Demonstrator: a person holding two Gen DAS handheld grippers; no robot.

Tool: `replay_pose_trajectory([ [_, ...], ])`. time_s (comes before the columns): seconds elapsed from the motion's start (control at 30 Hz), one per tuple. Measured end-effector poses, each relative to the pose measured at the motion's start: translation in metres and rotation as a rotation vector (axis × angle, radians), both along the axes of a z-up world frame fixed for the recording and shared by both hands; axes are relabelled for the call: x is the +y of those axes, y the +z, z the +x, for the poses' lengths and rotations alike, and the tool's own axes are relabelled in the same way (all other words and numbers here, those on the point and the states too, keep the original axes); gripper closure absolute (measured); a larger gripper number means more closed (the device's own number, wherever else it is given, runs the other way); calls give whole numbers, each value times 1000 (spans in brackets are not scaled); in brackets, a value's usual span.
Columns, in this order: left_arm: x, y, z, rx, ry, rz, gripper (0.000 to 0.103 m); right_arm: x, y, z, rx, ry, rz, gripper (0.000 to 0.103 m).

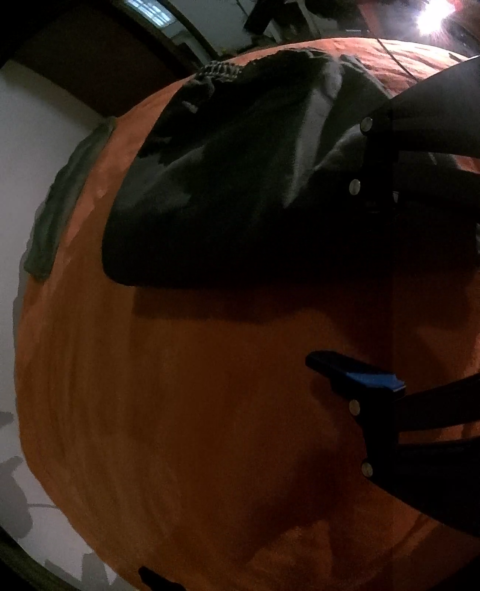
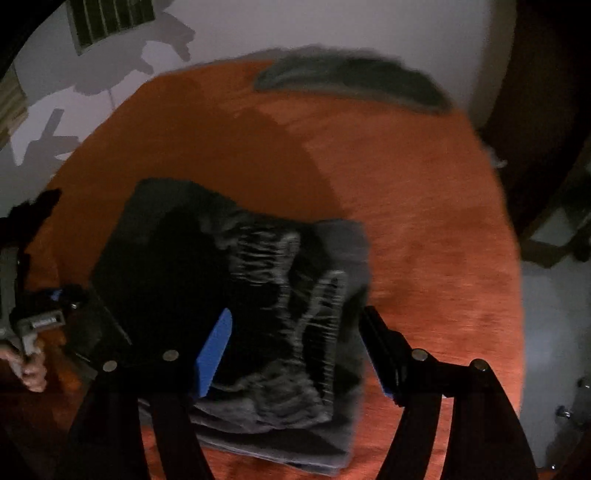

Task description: Fold clothes

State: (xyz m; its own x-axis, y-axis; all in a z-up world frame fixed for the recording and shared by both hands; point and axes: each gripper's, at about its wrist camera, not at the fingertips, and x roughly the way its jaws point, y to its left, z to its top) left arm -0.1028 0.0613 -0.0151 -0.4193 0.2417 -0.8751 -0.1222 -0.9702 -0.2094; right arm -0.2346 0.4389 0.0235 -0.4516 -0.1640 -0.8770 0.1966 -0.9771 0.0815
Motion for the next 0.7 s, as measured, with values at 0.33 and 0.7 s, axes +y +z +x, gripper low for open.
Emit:
replay_pose_trajectory([
  [0.33,-15,-8,26,-38,-46,44,41,7,-5,-78,8,-103,-253,88],
  [0.7,-56,-8,69,-57,-28,129,36,21,-30,-57,25,-205,-87,87],
])
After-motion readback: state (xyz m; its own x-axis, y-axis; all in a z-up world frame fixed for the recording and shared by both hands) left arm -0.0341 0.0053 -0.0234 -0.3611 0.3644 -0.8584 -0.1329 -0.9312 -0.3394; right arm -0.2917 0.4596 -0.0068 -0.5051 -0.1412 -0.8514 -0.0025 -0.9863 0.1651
